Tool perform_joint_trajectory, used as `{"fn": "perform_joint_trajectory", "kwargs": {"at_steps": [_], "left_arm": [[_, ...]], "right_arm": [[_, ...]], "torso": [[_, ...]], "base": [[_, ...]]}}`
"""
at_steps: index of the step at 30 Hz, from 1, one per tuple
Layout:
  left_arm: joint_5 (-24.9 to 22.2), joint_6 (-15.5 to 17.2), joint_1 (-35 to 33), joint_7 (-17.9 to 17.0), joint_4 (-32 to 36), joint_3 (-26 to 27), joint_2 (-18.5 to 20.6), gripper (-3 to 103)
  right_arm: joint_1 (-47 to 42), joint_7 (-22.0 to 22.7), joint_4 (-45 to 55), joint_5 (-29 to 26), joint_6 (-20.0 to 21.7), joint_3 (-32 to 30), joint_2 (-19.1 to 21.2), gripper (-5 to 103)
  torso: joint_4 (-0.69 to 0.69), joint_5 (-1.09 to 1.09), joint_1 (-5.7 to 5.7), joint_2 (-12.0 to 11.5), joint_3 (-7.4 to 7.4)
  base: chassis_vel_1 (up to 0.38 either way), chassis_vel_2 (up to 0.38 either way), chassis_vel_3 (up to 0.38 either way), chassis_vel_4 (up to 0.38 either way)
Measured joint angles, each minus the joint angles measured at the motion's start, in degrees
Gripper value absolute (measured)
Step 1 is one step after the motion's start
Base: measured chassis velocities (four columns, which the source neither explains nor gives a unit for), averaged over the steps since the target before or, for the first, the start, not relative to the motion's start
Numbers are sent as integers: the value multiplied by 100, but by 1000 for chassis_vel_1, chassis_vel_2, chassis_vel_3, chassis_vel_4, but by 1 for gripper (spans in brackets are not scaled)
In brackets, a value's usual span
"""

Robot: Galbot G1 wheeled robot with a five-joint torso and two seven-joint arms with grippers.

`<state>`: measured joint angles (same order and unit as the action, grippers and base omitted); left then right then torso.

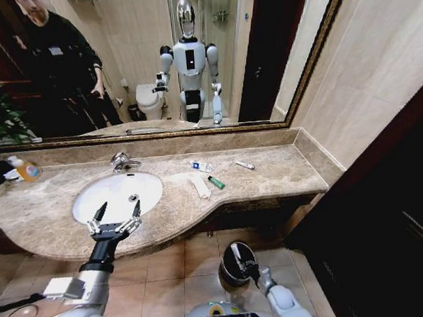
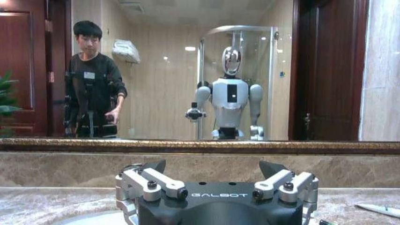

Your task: Pick up the trash from the sink and place it in the trash bin.

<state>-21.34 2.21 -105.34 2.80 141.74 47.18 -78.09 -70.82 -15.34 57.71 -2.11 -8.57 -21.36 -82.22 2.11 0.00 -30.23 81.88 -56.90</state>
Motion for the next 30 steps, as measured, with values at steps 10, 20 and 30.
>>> {"fn": "perform_joint_trajectory", "kwargs": {"at_steps": [10, 20, 30], "left_arm": [[0, 0, 0, 0, 0, 0, 0, 100], [0, 0, 0, 0, 0, 0, 0, 100], [0, 0, 0, 0, 0, 0, 0, 100]], "right_arm": [[180, 424, -301, 325, -24, 8, -4, 5], [81, 731, -283, 422, -150, 13, 0, 33], [12, 756, -167, 416, -137, 32, 10, 71]], "torso": [[0, -1, 0, 0, 0], [0, 0, 0, 0, 0], [0, 0, 0, 0, 0]], "base": [[0, 0, 0, 0], [0, 0, 0, 0], [0, 0, 0, 0]]}}
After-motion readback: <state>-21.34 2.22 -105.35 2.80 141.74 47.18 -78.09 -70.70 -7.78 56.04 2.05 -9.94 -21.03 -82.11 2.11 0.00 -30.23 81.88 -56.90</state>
